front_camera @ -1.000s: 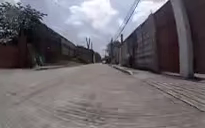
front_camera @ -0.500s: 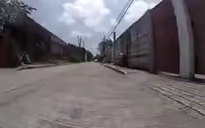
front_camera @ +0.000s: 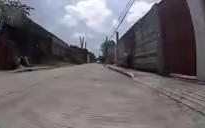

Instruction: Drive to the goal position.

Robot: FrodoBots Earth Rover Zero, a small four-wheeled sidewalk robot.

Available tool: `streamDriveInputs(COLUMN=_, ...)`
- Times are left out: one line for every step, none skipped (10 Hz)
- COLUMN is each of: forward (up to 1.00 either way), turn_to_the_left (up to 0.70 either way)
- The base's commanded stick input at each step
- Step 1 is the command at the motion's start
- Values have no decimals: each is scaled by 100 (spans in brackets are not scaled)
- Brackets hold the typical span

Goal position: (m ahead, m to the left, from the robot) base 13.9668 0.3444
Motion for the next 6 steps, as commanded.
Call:
streamDriveInputs(forward=100, turn_to_the_left=-39)
streamDriveInputs(forward=100, turn_to_the_left=-39)
streamDriveInputs(forward=100, turn_to_the_left=-35)
streamDriveInputs(forward=100, turn_to_the_left=-18)
streamDriveInputs(forward=100, turn_to_the_left=0)
streamDriveInputs(forward=100, turn_to_the_left=0)
